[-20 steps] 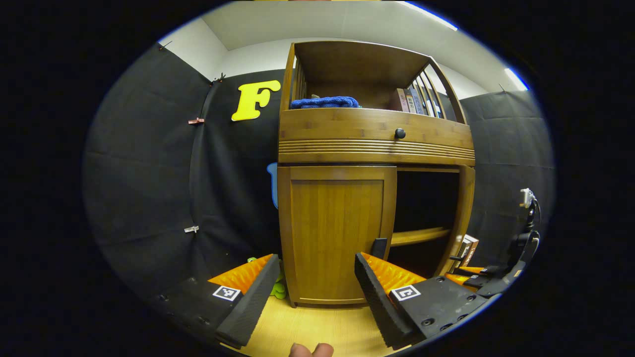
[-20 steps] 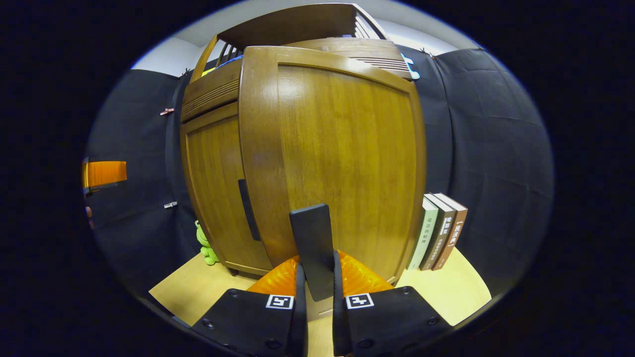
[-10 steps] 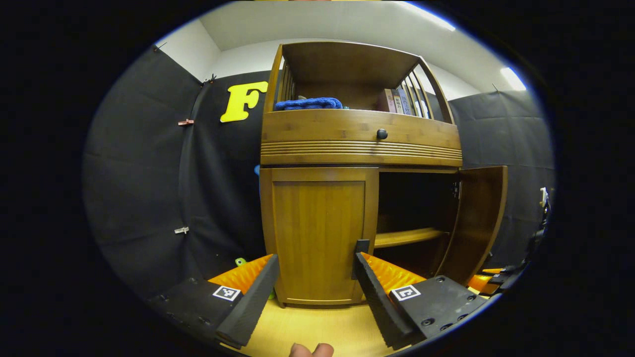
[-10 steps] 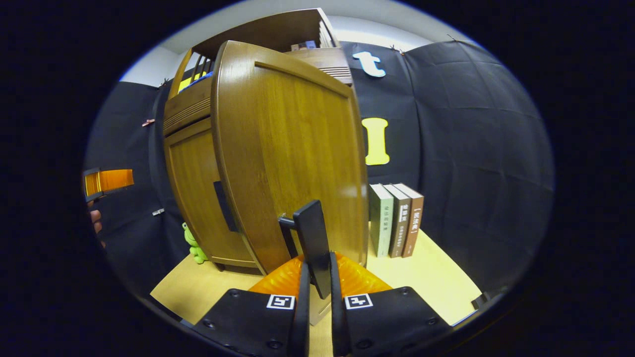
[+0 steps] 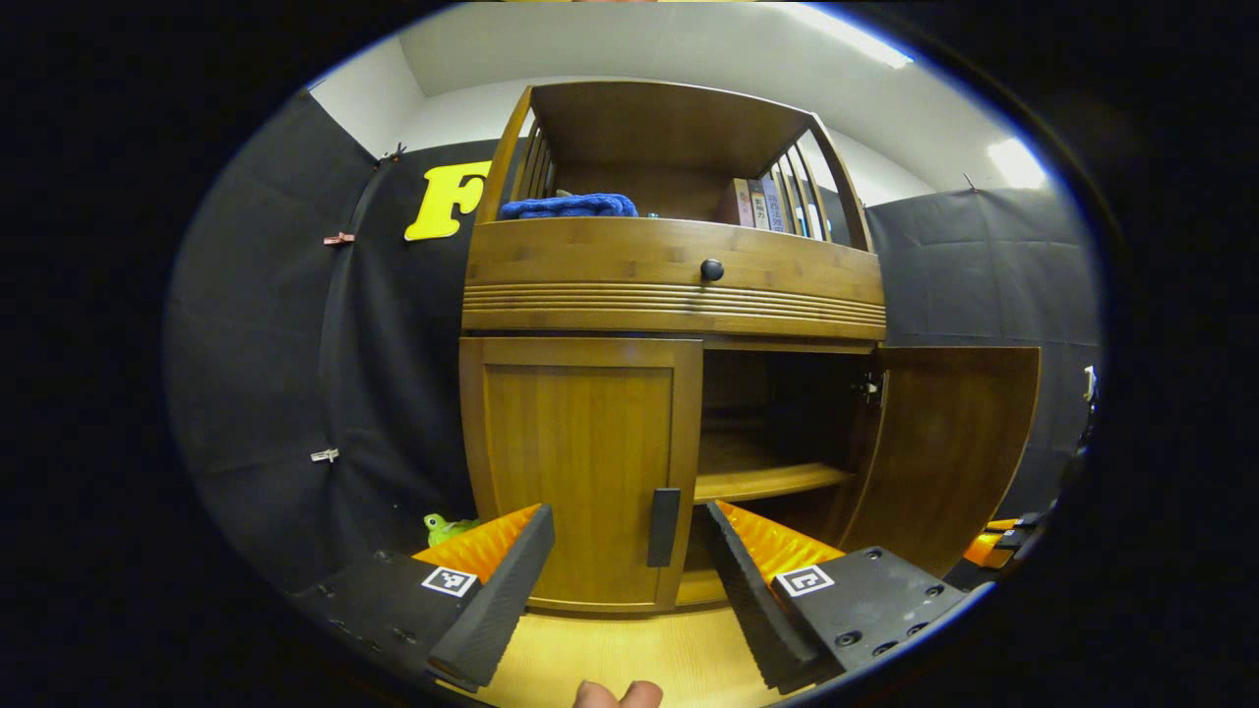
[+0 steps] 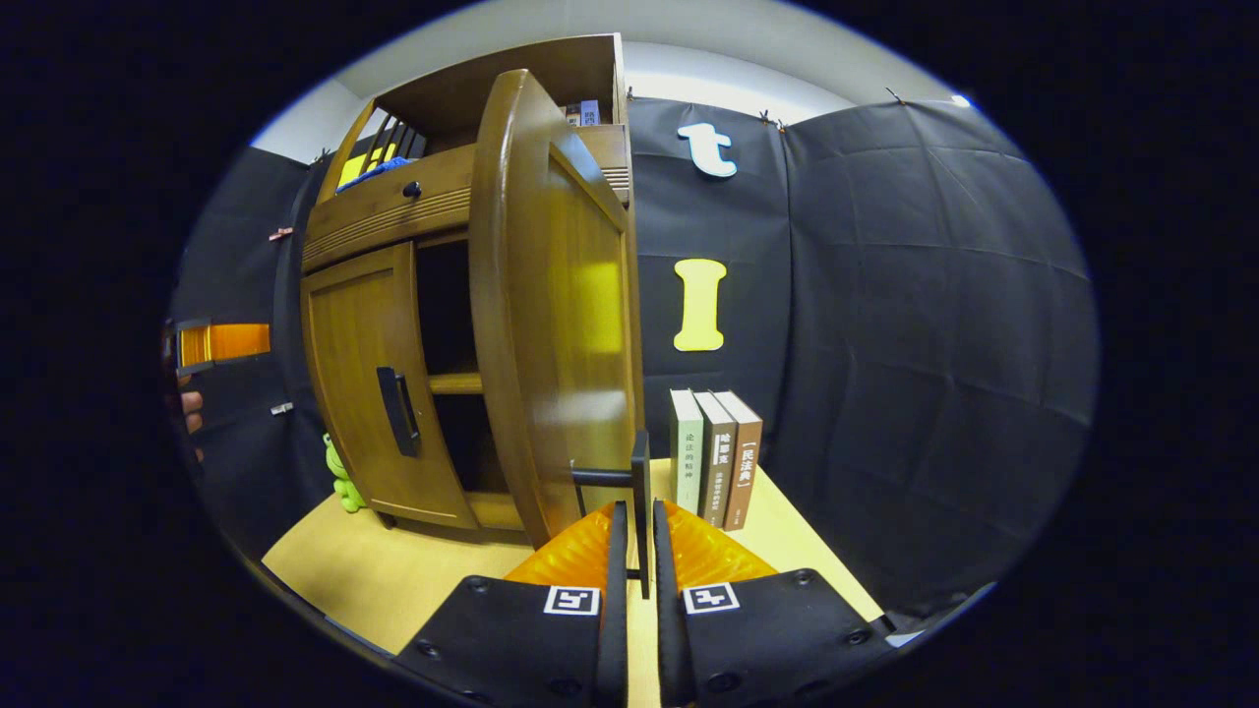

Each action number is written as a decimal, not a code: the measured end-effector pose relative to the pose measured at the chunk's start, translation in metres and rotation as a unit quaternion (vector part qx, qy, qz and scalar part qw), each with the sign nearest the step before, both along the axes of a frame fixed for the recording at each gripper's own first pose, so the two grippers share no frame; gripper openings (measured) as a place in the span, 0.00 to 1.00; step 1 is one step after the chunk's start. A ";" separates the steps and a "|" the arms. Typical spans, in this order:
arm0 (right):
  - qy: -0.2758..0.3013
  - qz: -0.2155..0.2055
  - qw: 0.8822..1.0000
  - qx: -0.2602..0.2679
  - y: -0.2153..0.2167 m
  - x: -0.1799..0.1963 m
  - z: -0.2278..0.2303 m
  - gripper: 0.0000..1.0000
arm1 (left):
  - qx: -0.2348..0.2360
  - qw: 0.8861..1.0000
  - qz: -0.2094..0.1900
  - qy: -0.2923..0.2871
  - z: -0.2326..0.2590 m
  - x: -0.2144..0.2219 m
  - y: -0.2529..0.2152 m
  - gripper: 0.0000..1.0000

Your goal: Open the right door of the double-door shoe cabinet with the right hand, and open the left door with the left hand.

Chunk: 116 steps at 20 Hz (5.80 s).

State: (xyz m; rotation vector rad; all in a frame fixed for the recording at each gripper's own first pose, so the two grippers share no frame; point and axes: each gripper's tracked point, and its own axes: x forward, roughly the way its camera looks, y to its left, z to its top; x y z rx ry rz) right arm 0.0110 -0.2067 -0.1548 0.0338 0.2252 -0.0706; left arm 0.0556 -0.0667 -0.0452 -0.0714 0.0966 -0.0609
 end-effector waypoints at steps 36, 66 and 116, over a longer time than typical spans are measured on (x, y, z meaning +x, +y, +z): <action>-0.089 -0.113 0.990 0.003 0.016 -0.064 0.083 0.99 | 0.036 0.998 -0.048 0.005 -0.080 0.092 -0.047 0.95; -0.077 -0.009 0.997 0.000 0.067 -0.028 0.091 0.98 | 0.018 0.996 0.002 0.085 -0.153 0.134 -0.034 0.27; -0.069 -0.005 0.997 0.017 0.204 -0.060 0.073 0.98 | -0.008 0.995 0.030 0.091 -0.150 -0.094 0.204 0.67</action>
